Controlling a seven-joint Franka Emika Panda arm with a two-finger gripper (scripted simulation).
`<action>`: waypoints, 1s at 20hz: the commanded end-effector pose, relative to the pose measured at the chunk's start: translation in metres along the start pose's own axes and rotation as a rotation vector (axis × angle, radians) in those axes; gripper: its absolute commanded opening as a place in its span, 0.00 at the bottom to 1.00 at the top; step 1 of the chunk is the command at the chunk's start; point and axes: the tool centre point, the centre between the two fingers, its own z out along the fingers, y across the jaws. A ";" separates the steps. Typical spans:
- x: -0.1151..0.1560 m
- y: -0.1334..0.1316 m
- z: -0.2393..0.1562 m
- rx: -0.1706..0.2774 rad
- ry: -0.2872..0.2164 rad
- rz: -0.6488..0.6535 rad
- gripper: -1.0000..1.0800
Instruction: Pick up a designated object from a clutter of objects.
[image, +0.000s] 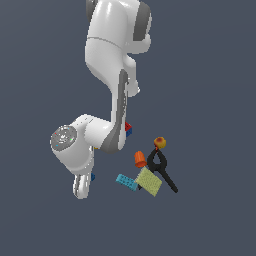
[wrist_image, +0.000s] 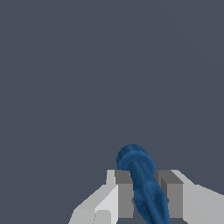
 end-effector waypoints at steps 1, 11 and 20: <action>0.000 0.000 0.000 0.000 0.000 0.000 0.00; -0.003 0.001 -0.006 0.000 0.000 0.000 0.00; -0.024 0.008 -0.047 0.000 -0.001 0.000 0.00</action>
